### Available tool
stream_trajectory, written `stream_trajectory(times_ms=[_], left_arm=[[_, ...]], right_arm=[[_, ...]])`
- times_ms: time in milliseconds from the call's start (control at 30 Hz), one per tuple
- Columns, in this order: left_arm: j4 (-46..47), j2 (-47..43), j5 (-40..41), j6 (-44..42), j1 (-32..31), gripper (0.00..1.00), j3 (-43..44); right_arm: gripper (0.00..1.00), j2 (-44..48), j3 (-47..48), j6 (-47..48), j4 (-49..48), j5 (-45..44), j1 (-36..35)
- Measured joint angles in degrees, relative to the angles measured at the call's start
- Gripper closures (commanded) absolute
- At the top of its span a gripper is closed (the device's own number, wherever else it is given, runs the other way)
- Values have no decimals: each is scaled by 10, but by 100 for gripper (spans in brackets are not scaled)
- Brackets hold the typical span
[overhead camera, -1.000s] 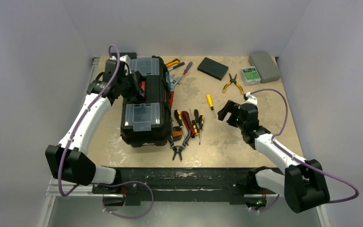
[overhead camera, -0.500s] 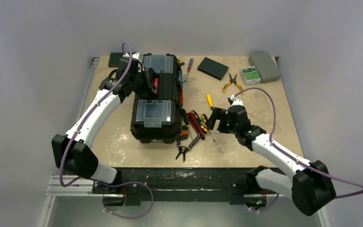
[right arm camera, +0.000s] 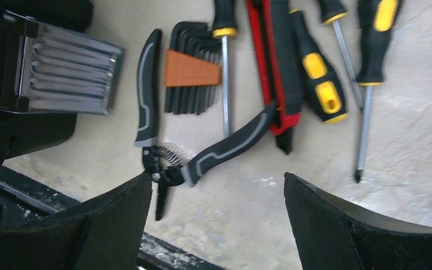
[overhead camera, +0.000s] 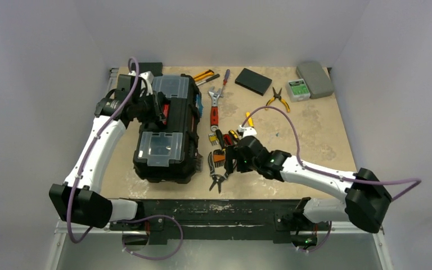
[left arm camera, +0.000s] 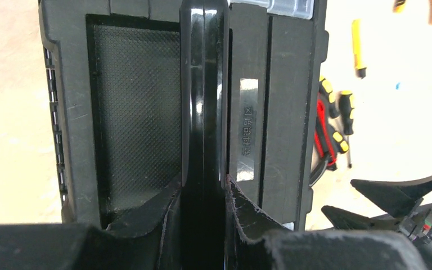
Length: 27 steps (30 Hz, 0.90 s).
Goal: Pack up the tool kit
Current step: Move the toolbox to the center of the board, then move the screwdriver to the center of the board.
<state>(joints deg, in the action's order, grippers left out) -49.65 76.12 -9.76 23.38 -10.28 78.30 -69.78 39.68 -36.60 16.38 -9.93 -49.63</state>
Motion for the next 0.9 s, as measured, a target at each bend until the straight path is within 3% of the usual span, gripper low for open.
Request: stream_trajectory(times_ms=[167,433,733,900], left_arm=[[-39,-24,17,-19,10,100,-5],[-24,-37,13,-25,12,100,-22],[-33,-41,-12,-46,13,100,-24],[-40,-44,-28,-62,13,100,-25]], right_arm=[[23,-71,45,-90,34,-79,-77],[24,-132,47,-209,68,-151,-94],[29,-216,90,-243,59,-174,-96],[40,-248,120,-237,66,-191,-85]])
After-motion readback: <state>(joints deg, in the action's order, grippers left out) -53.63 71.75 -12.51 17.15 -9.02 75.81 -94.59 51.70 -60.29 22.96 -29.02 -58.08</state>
